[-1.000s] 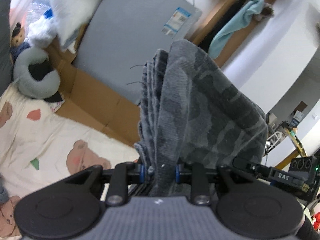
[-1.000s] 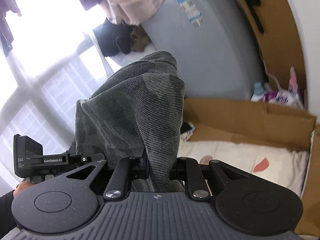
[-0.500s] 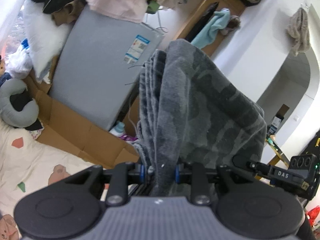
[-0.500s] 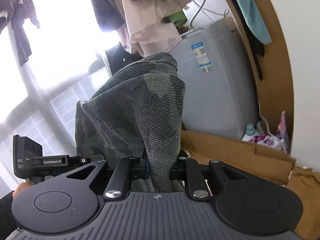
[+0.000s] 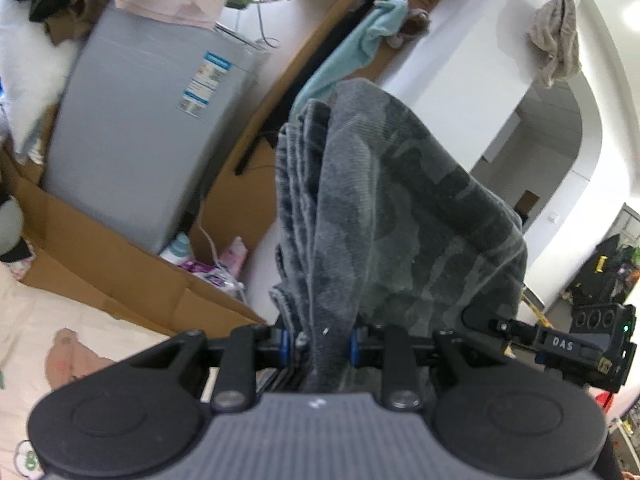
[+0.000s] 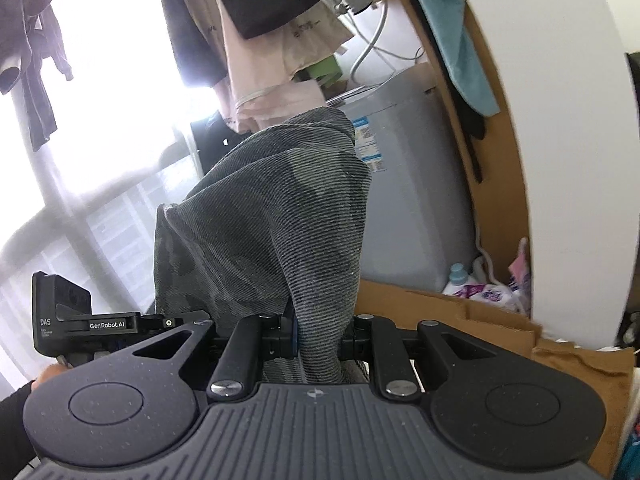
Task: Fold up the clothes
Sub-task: 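Carry the hanging folded pants with both tools away from the bed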
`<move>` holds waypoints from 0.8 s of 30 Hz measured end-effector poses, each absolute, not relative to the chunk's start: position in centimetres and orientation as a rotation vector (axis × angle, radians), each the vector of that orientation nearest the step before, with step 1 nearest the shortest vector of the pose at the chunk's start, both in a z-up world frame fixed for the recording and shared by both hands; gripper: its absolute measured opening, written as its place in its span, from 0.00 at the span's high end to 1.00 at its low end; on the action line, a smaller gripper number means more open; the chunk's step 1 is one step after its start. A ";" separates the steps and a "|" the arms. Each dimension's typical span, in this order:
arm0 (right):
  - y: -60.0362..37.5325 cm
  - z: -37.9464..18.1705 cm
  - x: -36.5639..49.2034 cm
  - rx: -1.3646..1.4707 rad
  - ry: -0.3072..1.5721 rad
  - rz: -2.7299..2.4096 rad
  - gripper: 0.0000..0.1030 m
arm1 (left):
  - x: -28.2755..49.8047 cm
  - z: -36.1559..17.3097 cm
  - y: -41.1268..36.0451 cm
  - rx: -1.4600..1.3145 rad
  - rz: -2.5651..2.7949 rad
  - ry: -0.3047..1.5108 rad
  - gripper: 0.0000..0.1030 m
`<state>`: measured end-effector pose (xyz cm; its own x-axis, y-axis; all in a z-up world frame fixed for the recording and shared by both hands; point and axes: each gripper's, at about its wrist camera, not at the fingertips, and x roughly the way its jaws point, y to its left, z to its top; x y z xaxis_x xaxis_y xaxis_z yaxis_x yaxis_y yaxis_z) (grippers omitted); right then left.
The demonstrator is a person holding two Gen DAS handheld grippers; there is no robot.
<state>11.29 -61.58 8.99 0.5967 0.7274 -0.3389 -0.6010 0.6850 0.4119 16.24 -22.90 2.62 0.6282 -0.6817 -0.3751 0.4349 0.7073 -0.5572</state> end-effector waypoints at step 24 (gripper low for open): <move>-77.3 2.0 14.0 0.304 0.571 0.483 0.85 | 23.4 -6.6 -39.3 -0.430 -0.917 0.736 0.74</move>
<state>14.05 -77.33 2.05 0.7349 0.5145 -0.4418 -0.3501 0.8458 0.4025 23.42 -39.34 -6.63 0.3948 -0.8340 -0.3854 0.5569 0.5509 -0.6216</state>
